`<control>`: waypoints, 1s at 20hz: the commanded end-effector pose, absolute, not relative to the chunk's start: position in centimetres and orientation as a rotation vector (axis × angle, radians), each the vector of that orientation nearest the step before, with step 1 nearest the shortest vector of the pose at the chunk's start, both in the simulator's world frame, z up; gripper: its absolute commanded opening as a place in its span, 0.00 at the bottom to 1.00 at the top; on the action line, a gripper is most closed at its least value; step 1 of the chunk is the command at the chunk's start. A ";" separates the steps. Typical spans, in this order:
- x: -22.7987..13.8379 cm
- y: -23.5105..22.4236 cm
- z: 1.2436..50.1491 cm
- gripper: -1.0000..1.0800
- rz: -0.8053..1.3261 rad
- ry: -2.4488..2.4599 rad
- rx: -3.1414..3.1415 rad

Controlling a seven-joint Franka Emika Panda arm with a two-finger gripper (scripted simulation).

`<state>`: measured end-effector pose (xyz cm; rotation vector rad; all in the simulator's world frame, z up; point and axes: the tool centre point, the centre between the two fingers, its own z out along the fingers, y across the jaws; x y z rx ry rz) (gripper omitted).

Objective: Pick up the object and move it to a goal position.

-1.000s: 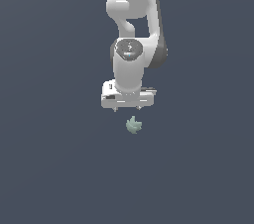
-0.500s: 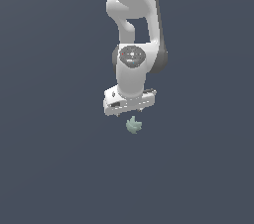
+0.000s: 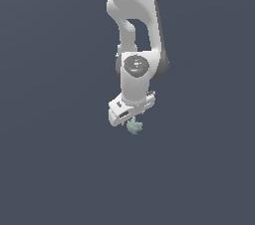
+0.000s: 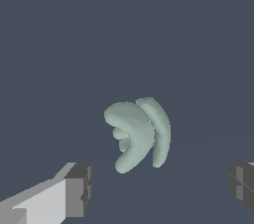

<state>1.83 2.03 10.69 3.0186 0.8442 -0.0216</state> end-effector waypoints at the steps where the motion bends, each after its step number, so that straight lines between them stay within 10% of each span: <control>1: 2.0 2.3 10.2 0.96 -0.015 0.938 2.993; 20: 2.5 3.0 8.4 0.96 -0.001 1.154 2.922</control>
